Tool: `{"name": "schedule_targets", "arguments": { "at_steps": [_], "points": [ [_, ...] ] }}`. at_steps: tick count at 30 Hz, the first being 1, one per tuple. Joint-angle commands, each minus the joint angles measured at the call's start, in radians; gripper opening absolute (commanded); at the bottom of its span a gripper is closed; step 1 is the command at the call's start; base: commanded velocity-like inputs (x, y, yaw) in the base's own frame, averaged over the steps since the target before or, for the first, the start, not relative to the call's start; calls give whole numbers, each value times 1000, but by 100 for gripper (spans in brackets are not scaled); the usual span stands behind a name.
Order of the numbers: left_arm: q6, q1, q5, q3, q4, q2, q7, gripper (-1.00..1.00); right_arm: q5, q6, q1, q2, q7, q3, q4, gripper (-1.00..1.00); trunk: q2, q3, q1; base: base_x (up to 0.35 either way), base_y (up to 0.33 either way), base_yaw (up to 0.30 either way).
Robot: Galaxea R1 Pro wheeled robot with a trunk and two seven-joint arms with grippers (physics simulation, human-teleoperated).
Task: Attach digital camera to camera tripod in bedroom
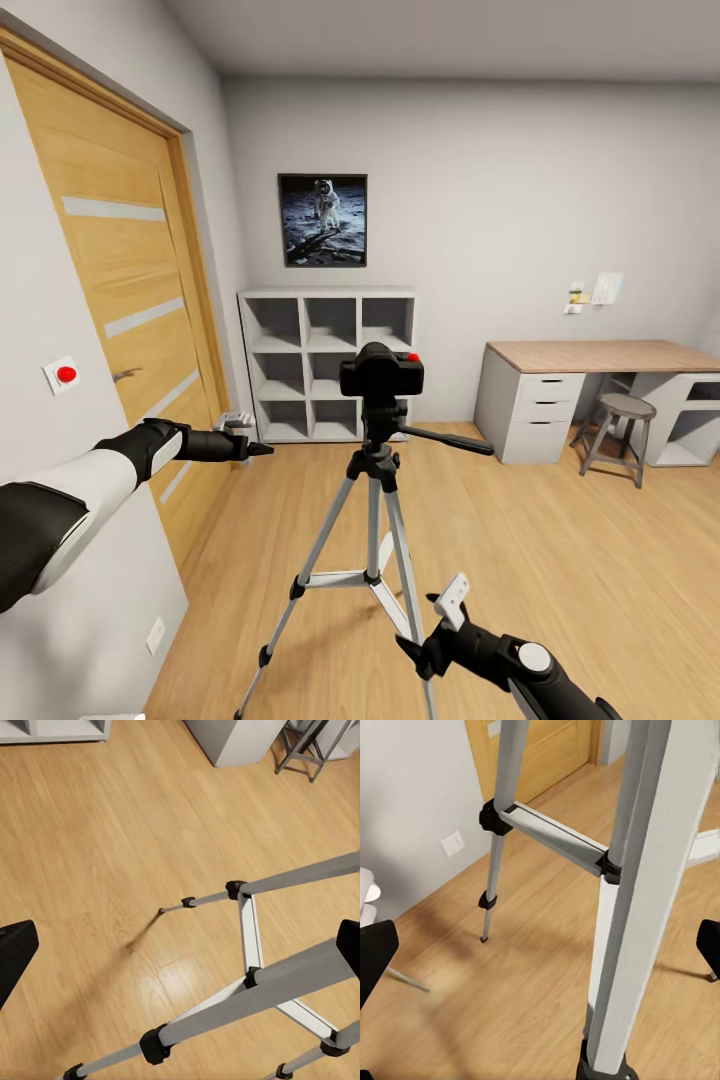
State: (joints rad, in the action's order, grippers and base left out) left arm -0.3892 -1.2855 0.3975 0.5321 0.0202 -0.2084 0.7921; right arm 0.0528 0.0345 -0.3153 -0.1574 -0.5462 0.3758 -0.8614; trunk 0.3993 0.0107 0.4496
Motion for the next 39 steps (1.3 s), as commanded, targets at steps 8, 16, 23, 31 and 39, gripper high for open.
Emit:
{"name": "schedule_targets", "arguments": {
  "at_steps": [8, 16, 23, 31, 39],
  "points": [
    [-10, 1, 11, 8, 1, 1, -52, 100, 6, 2, -1, -2, 38, -18, 1, 100, 1, 0, 0, 0, 0, 0],
    [-7, 35, 12, 7, 0, -1, -127, 100, 6, 4, 4, -1, 169, -24, 31, 100, 1, 0, 0, 0, 0, 0],
    [-7, 70, 15, 5, 0, -6, -158, 100, 7, 24, 5, -1, 240, -24, 121, 100, 1, 0, 0, 0, 0, 0],
    [-10, 101, 15, 5, 0, -6, -237, 100, 7, 109, 5, -1, 253, -25, 254, 100, 1, 0, 0, 0, 0, 0],
    [-12, 141, 15, 5, 0, -7, -285, 100, 7, 139, 5, -1, 255, -25, 340, 100, 1, 3, 0, 0, 0, -33]
  ]
}}
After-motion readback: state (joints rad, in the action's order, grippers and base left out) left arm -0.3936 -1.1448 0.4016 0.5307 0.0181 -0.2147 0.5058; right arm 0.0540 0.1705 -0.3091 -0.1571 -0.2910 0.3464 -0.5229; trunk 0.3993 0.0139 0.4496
